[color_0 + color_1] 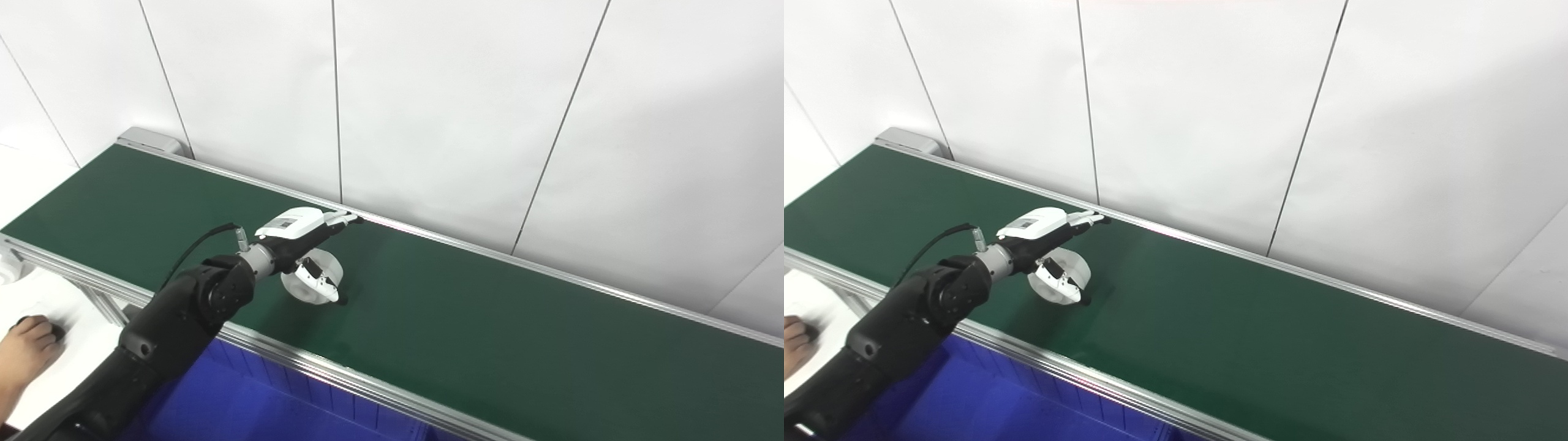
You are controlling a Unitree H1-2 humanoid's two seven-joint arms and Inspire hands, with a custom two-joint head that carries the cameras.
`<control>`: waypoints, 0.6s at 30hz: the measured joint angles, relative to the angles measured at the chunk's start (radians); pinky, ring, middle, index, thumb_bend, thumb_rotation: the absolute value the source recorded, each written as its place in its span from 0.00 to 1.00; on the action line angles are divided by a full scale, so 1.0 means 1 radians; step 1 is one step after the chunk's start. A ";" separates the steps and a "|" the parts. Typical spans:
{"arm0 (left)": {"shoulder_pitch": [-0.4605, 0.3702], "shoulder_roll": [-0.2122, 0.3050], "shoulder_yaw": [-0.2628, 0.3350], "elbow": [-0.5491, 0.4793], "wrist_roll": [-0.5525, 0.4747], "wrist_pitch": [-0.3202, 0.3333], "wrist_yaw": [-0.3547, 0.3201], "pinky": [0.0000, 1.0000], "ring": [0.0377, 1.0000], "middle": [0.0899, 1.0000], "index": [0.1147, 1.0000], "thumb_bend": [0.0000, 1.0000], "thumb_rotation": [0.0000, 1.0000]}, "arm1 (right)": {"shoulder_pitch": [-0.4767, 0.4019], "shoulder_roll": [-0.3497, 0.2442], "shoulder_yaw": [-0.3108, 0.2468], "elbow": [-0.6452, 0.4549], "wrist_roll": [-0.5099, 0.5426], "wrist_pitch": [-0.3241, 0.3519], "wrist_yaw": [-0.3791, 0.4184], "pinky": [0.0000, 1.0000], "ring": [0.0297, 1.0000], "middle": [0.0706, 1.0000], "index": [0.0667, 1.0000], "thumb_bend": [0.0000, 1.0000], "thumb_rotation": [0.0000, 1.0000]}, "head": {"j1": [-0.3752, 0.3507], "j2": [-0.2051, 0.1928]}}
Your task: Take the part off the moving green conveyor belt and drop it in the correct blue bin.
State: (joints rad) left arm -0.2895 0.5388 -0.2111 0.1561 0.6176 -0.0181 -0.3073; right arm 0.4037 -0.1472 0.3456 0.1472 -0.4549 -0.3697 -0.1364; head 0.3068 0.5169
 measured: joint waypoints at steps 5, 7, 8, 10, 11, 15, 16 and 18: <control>-0.012 0.000 -0.019 0.036 0.004 0.024 -0.033 1.00 1.00 1.00 0.96 0.92 0.20 | 0.000 0.000 -0.001 0.000 -0.001 -0.003 0.000 1.00 1.00 1.00 1.00 0.82 0.54 | -0.005 0.005; -0.017 0.000 -0.037 0.049 0.006 0.034 -0.055 1.00 1.00 1.00 0.95 0.92 0.17 | 0.000 0.000 -0.002 0.002 -0.001 -0.010 0.000 1.00 1.00 1.00 1.00 0.82 0.54 | -0.005 0.005; -0.018 -0.001 -0.044 0.054 0.007 0.037 -0.059 1.00 1.00 1.00 0.94 0.92 0.15 | 0.000 0.001 -0.002 0.002 -0.001 -0.011 0.000 1.00 1.00 1.00 1.00 0.82 0.54 | -0.005 0.005; -0.024 -0.006 -0.052 0.074 0.008 0.042 -0.059 1.00 1.00 1.00 0.93 0.92 0.12 | 0.000 0.002 -0.003 0.002 0.000 -0.011 0.000 1.00 1.00 1.00 1.00 0.82 0.54 | -0.006 0.008; -0.026 -0.009 -0.052 0.080 0.008 0.043 -0.056 1.00 1.00 1.00 0.92 0.89 0.05 | 0.001 0.002 -0.004 0.001 0.000 -0.011 0.000 1.00 1.00 1.00 1.00 0.82 0.54 | -0.006 0.008; -0.051 -0.037 -0.055 0.140 0.004 0.042 -0.015 0.84 0.92 0.94 0.86 0.80 0.00 | 0.003 0.002 -0.005 0.001 0.000 -0.011 0.000 1.00 1.00 1.00 1.00 0.81 0.54 | -0.005 0.012; -0.051 -0.046 -0.053 0.148 0.003 0.040 0.001 0.80 0.90 0.92 0.84 0.79 0.00 | 0.003 0.002 -0.006 0.000 0.000 -0.011 0.000 1.00 1.00 1.00 1.00 0.81 0.54 | -0.006 0.015; -0.054 -0.069 -0.047 0.184 -0.014 0.010 0.044 0.67 0.74 0.78 0.76 0.70 0.00 | 0.005 0.002 -0.007 -0.002 0.000 -0.011 0.000 1.00 1.00 1.00 1.00 0.81 0.55 | -0.008 0.018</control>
State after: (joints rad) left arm -0.3433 0.4696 -0.2578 0.3400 0.6036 -0.0078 -0.2634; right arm 0.4088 -0.1455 0.3387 0.1450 -0.4548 -0.3804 -0.1363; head 0.2991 0.5354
